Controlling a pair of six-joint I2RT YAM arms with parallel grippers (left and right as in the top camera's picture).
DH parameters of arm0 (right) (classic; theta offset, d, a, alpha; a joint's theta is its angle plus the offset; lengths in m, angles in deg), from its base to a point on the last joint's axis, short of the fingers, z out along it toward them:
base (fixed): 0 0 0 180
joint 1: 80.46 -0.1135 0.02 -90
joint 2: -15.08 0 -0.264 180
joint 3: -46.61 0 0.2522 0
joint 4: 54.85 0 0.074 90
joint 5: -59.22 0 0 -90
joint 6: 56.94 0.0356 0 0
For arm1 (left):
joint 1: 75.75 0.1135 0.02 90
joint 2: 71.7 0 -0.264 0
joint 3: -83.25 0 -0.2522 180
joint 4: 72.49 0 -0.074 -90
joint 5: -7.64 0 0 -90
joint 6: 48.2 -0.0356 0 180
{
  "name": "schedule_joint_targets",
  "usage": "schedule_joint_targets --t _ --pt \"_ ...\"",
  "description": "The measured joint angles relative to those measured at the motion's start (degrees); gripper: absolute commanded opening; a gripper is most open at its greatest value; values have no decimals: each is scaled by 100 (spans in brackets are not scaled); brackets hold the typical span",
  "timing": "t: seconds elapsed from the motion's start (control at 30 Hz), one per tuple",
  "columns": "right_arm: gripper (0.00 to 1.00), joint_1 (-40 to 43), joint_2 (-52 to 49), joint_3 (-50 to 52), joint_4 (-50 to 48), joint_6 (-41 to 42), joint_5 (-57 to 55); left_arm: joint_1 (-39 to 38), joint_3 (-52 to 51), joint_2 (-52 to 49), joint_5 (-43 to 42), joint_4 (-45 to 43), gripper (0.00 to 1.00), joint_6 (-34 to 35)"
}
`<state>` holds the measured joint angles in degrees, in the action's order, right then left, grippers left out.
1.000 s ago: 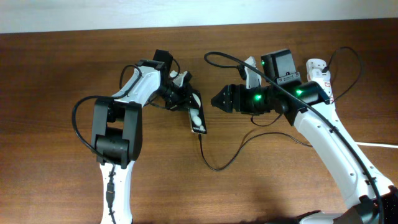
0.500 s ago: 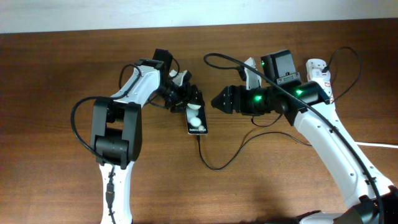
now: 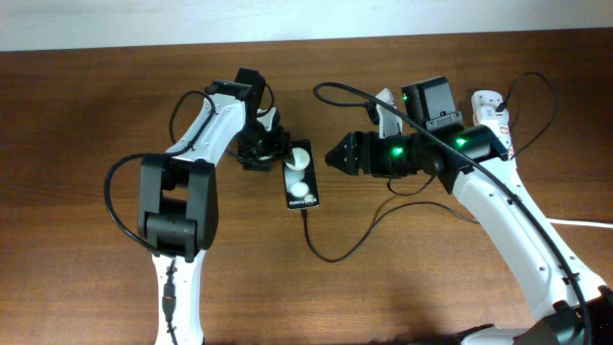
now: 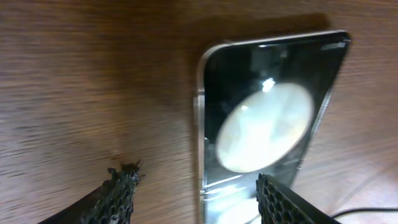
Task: Plug charger to phone and switch on socket
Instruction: 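Release the phone and move the right gripper to the power strip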
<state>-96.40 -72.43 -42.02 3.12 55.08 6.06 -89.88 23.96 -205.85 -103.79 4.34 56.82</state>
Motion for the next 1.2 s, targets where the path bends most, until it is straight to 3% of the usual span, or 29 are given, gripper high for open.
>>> schedule_joint_targets --t 0.3,0.53,0.77,0.8,0.83,0.87,0.97,1.13,1.2 --pt "79 0 0 -2 396 -310 -330 0 730 205 1690 684 68 192" --pt "78 0 0 -2 505 -448 -573 7 1143 2402 1840 785 73 192" --pt "72 129 0 -2 686 -730 -815 7 1154 3161 1849 841 73 192" --pt "69 280 0 -2 721 -743 -837 7 1154 3327 1851 841 73 192" --pt "68 494 0 -2 772 -767 -855 7 1156 3460 1853 835 82 192" --pt "64 756 2 -2 826 -835 -859 7 1156 3689 1856 822 100 192" --pt "50 1381 24 -92 1064 -1043 -859 7 1156 3945 1871 828 99 197" --pt "11 2417 79 -531 1368 -1198 -881 7 1156 3987 1871 850 99 195" --pt "4 2876 79 -691 1368 -1209 -942 7 1156 3987 1871 857 99 195"
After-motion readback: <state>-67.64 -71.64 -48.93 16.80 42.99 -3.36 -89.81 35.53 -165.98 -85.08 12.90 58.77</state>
